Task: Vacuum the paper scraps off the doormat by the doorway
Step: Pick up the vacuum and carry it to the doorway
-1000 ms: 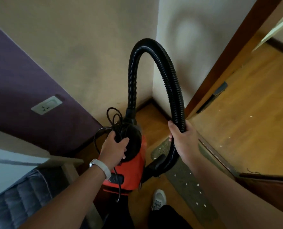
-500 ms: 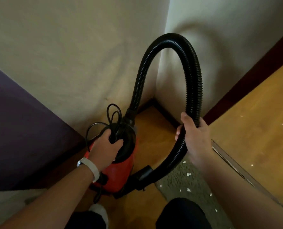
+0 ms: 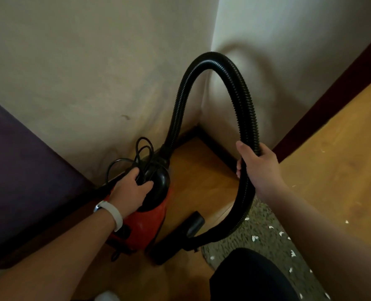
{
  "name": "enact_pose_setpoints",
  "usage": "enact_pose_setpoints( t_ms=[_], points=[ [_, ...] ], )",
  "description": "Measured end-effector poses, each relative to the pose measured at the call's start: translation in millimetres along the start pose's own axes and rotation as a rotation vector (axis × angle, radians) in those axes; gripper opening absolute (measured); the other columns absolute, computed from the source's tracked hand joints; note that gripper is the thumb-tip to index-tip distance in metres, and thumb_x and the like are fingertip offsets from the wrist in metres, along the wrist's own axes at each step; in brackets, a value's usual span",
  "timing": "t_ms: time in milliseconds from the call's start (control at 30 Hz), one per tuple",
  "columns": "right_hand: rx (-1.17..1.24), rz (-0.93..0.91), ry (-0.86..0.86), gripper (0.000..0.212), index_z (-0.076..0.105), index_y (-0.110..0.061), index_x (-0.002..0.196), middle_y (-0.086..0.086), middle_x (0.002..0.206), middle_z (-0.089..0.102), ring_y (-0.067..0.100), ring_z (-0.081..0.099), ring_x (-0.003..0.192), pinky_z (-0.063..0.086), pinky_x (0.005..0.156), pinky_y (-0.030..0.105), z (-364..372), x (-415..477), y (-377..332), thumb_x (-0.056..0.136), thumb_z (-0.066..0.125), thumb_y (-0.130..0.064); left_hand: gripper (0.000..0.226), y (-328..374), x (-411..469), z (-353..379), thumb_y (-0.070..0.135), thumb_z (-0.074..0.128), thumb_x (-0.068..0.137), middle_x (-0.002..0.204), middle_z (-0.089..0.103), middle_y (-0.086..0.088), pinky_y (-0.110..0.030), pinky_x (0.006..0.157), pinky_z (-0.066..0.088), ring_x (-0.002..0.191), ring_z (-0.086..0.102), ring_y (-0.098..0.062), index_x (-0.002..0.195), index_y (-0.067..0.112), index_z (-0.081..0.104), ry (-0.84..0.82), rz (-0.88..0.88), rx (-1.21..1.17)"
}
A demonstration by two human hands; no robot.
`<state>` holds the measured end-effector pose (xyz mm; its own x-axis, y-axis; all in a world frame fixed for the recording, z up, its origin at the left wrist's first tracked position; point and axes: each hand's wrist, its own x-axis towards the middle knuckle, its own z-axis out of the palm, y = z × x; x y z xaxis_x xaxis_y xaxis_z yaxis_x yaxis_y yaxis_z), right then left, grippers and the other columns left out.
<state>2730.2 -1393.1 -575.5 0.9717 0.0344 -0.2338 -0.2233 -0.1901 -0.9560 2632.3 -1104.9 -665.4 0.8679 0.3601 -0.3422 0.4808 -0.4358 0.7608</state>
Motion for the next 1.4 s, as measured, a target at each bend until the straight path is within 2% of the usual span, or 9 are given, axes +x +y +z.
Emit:
enact_pose_setpoints(
  t_ms=[133, 367, 533, 700, 867, 967, 1067, 1200, 1400],
  points=[
    [-0.159, -0.003, -0.011, 0.024, 0.061, -0.026, 0.107, 0.001, 0.064, 0.062, 0.018, 0.061, 0.057, 0.055, 0.06, 0.036, -8, 15, 22, 0.092, 0.066, -0.043, 0.023, -21, 11, 12, 0.037, 0.065, 0.089, 0.089, 0.07, -0.008, -0.05, 0.062, 0.059, 0.076, 0.069, -0.03, 0.107, 0.023, 0.058, -0.049, -0.041, -0.009],
    [-0.481, 0.052, -0.063, 0.024, 0.059, -0.027, 0.105, 0.003, 0.075, 0.066, 0.017, 0.064, 0.062, 0.053, 0.055, 0.03, -24, 19, 65, 0.091, 0.064, -0.046, 0.016, -39, 32, 30, 0.037, 0.065, 0.088, 0.078, 0.065, -0.004, -0.042, 0.068, 0.056, 0.069, 0.06, -0.023, 0.096, 0.024, 0.061, -0.075, -0.037, 0.047],
    [-0.503, 0.078, -0.003, 0.027, 0.059, -0.026, 0.108, 0.005, 0.077, 0.068, 0.021, 0.068, 0.065, 0.059, 0.063, 0.042, -38, 19, 80, 0.09, 0.067, -0.044, 0.011, -40, 41, 38, 0.033, 0.064, 0.091, 0.082, 0.065, -0.002, -0.037, 0.071, 0.056, 0.075, 0.062, -0.022, 0.091, 0.023, 0.06, -0.094, -0.024, 0.12],
    [-0.436, 0.085, 0.043, 0.028, 0.061, -0.022, 0.109, 0.006, 0.077, 0.067, 0.021, 0.067, 0.064, 0.058, 0.061, 0.042, -47, 22, 91, 0.089, 0.069, -0.04, 0.023, -33, 49, 41, 0.033, 0.065, 0.092, 0.107, 0.063, 0.0, -0.042, 0.089, 0.054, 0.097, 0.062, -0.025, 0.111, 0.027, 0.053, -0.141, -0.006, 0.145],
    [-0.386, 0.075, 0.131, 0.028, 0.061, -0.018, 0.108, 0.008, 0.082, 0.068, 0.021, 0.066, 0.067, 0.052, 0.055, 0.032, -45, 22, 96, 0.09, 0.069, -0.038, 0.024, -31, 55, 49, 0.031, 0.067, 0.091, 0.096, 0.066, -0.003, -0.037, 0.076, 0.055, 0.089, 0.065, -0.028, 0.113, 0.025, 0.059, -0.169, -0.051, 0.035],
    [-0.389, 0.064, 0.136, 0.016, 0.057, -0.027, 0.095, 0.014, 0.086, 0.069, 0.03, 0.069, 0.073, 0.057, 0.062, 0.043, -40, 18, 97, 0.09, 0.069, -0.036, 0.008, -29, 56, 54, 0.021, 0.067, 0.093, 0.082, 0.065, -0.004, -0.03, 0.061, 0.052, 0.071, 0.063, -0.021, 0.101, 0.019, 0.063, -0.175, -0.038, -0.02],
    [-0.391, 0.056, 0.147, 0.017, 0.053, -0.034, 0.087, 0.018, 0.09, 0.069, 0.038, 0.069, 0.081, 0.057, 0.069, 0.053, -39, 12, 97, 0.089, 0.071, -0.035, 0.009, -27, 59, 50, 0.026, 0.067, 0.093, 0.093, 0.07, -0.004, -0.033, 0.07, 0.056, 0.078, 0.068, -0.023, 0.1, 0.02, 0.065, -0.165, -0.047, -0.004],
    [-0.399, 0.042, 0.153, 0.018, 0.055, -0.033, 0.088, 0.017, 0.088, 0.068, 0.037, 0.068, 0.08, 0.057, 0.069, 0.052, -35, 7, 93, 0.088, 0.072, -0.035, 0.03, -31, 55, 39, 0.039, 0.062, 0.093, 0.103, 0.069, -0.007, -0.041, 0.088, 0.054, 0.097, 0.065, -0.026, 0.109, 0.015, 0.067, -0.115, -0.054, 0.127],
    [-0.394, -0.019, 0.151, 0.024, 0.055, -0.025, 0.104, 0.001, 0.087, 0.063, 0.017, 0.061, 0.075, 0.05, 0.06, 0.031, -20, 0, 81, 0.09, 0.07, -0.036, 0.033, -45, 41, 9, 0.028, 0.053, 0.098, 0.073, 0.06, -0.011, -0.033, 0.058, 0.047, 0.068, 0.06, -0.027, 0.075, 0.005, 0.056, 0.016, -0.023, 0.236]
  ],
)
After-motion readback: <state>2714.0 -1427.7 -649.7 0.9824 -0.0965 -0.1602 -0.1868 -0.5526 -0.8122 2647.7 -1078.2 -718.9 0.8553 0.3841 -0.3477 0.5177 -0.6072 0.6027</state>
